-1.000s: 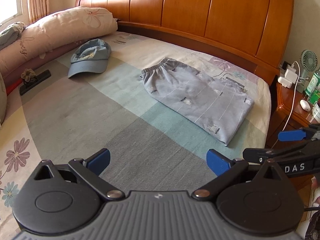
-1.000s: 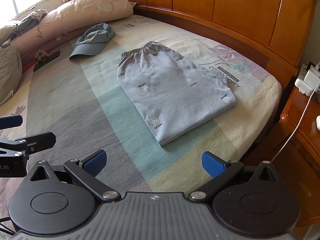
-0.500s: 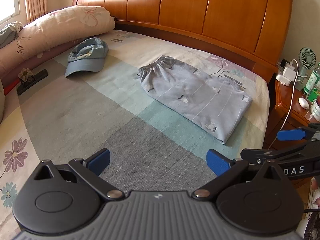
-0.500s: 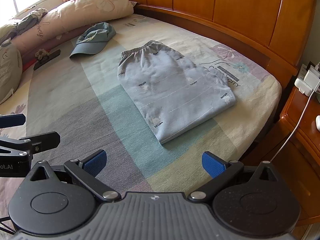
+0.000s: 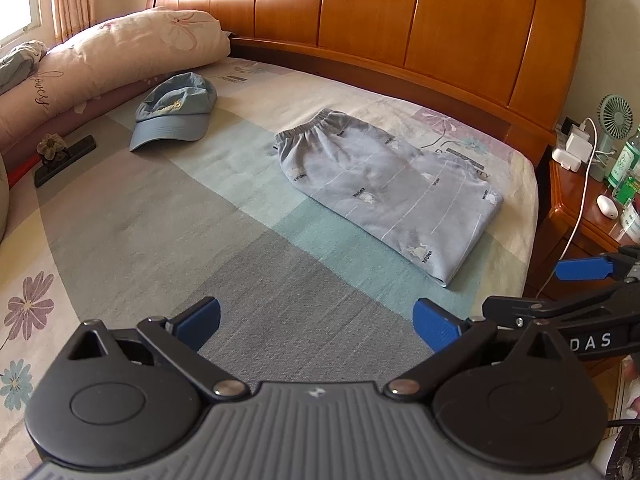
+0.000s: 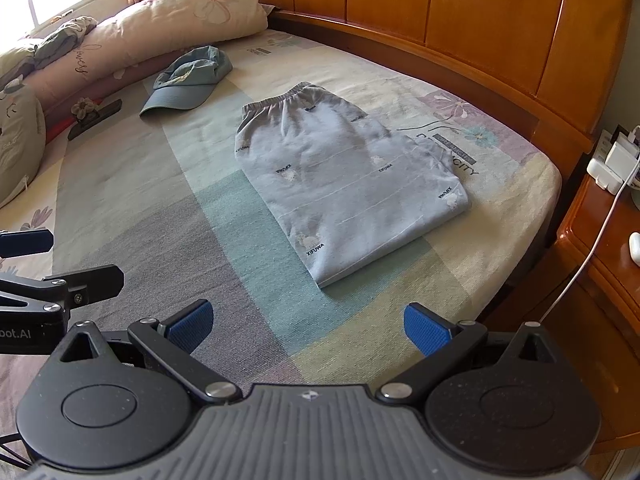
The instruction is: Fold clothes
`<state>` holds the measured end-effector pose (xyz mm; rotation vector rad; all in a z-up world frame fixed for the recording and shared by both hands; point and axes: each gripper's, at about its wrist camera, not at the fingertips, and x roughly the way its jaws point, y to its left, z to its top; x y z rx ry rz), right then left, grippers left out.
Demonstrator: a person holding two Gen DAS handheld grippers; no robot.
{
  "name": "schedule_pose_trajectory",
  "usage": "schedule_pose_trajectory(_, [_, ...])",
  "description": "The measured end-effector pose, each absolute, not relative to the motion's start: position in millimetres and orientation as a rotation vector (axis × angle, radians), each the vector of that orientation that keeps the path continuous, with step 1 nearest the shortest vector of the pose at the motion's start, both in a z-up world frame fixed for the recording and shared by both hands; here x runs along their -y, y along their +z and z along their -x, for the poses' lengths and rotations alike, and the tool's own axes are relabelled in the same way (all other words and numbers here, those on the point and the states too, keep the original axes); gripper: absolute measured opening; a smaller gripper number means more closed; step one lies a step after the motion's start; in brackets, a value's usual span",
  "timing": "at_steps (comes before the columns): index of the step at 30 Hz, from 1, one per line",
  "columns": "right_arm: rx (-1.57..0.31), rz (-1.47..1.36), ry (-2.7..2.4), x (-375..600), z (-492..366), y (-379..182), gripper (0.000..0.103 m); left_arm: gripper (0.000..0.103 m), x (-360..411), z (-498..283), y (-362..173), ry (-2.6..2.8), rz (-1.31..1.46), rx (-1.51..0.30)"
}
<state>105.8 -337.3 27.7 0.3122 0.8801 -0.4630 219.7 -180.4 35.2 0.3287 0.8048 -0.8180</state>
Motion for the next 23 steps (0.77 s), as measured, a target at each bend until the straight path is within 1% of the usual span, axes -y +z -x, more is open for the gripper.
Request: schedule_pose_trajectory(23, [-0.879, -0.302, -0.475, 336.2, -107.6, 28.2, 0.103, 0.102, 180.9, -224.1, 32.8, -0.819, -0.316, -0.81])
